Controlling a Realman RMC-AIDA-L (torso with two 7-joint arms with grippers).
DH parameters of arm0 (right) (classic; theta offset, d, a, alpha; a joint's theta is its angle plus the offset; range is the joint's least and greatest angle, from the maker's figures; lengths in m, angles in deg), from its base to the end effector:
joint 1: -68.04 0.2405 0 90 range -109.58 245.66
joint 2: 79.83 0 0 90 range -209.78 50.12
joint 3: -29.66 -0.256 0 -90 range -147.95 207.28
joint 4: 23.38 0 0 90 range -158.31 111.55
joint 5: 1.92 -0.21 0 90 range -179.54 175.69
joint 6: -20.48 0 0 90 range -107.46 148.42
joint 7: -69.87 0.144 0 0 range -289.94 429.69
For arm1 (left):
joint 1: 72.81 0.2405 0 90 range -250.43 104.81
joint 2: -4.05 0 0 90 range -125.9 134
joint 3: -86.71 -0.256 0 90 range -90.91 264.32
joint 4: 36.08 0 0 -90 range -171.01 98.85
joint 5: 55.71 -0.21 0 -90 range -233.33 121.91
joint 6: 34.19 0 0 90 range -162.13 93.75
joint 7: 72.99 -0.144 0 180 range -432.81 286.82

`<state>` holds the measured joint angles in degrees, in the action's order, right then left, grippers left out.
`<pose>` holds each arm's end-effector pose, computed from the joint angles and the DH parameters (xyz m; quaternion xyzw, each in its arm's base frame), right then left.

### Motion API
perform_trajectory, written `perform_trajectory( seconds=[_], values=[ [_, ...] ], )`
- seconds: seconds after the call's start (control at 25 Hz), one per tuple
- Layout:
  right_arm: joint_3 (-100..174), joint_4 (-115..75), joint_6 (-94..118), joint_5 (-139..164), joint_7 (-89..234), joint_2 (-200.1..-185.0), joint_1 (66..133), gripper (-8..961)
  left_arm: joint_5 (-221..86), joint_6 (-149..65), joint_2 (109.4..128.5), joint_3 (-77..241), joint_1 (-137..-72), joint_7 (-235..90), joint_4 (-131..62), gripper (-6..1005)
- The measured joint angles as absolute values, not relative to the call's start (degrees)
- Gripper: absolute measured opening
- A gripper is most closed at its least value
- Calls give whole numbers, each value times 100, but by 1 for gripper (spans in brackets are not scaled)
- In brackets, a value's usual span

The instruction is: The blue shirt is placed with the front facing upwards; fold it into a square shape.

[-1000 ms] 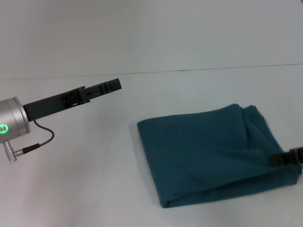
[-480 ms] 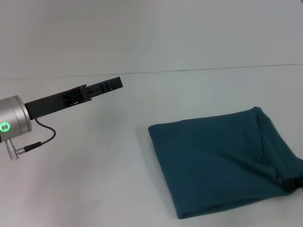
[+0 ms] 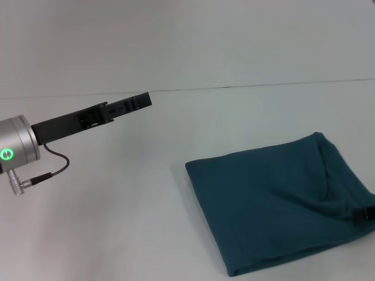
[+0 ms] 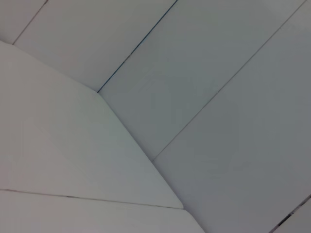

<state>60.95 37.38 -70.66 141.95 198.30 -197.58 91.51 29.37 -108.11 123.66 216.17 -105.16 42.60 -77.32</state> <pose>0.3442 0.2987 0.0817 -0.7823 0.5840 0.0503 0.2109 -0.2174 0.3838 0.0109 -0.8031 -0.4559 -0.3604 0.1314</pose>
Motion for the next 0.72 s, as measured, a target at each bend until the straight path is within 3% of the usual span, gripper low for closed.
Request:
perform_trajectory(
  seconds=[0.2,0.4,0.64,0.72],
  values=[
    [6057,3722,-7236,13929,19783,-19624,9154,81,2937,-10794,12366,21617,-10516,4254,-7724,868],
    [6012,3754,-7235,13941,19772,-19556,9159,303,2937,-10807,12366,21617,-10516,4252,-7724,868],
    [5411,3785,-7195,13257,19270,-19523,9187,505,2936,-10797,12367,21617,-10517,4241,-7729,867],
    [5295,3738,-7070,12860,19065,-19514,9194,522,2936,-10792,12371,21616,-10543,4232,-7734,867]
  ],
)
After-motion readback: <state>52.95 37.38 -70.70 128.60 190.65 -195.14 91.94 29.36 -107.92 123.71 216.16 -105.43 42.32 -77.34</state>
